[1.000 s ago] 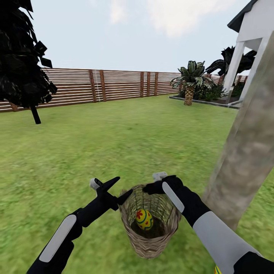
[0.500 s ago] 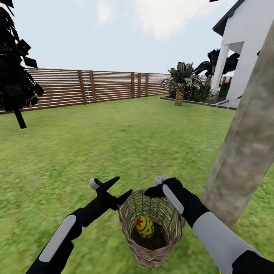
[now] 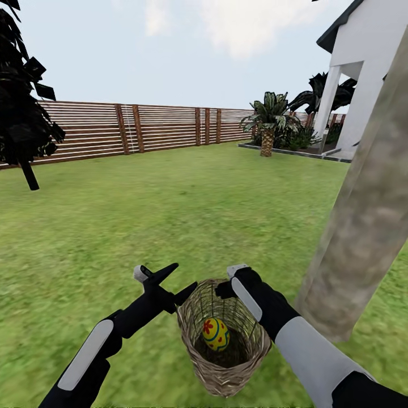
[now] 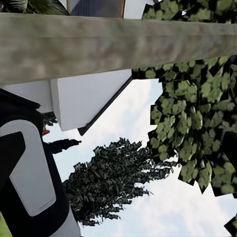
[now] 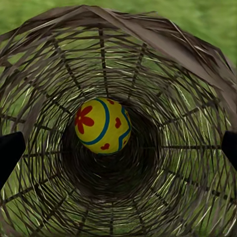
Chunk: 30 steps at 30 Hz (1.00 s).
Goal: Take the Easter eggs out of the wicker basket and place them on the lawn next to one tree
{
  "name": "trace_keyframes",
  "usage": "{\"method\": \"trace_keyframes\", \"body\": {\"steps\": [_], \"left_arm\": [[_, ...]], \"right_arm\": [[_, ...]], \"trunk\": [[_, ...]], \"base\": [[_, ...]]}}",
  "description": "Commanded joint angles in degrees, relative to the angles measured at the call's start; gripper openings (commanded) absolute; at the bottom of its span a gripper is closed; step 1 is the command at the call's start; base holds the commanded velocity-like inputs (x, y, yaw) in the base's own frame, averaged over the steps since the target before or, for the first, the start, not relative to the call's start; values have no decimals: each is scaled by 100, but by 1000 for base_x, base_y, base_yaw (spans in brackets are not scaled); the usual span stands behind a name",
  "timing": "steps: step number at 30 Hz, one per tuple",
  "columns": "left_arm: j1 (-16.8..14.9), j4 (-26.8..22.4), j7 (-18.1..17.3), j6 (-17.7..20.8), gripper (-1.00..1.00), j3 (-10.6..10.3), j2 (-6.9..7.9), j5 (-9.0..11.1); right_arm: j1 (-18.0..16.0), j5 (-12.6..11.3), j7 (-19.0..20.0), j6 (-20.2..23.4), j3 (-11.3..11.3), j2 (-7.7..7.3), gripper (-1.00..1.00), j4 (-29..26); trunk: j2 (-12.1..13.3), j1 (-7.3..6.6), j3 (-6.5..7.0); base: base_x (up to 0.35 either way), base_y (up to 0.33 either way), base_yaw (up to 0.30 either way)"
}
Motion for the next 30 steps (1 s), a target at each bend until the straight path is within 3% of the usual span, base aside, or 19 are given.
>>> {"method": "trace_keyframes", "body": {"steps": [1, 10, 19, 30], "left_arm": [[-4, 3, -22, 11, 100, -8, 4, 5], [-5, 4, -22, 11, 100, -10, 4, 3], [-5, 3, -21, 11, 100, -13, 4, 3], [-5, 3, -16, 11, 100, -17, 4, 3]], "right_arm": [[-6, -62, -55, 10, 15, 0, 100, -3], [-7, -85, -4, 4, 10, 17, 100, -5], [-8, -64, 411, 2, 15, 11, 100, 1], [-8, -59, 452, 2, 15, 12, 100, 12]], "trunk": [[-44, 21, -24], [-405, 219, -185], [-417, 242, -385], [-432, 271, -628]], "base": [[0, 0, 0], [0, 0, 0], [0, 0, 0], [0, 0, 0]]}}
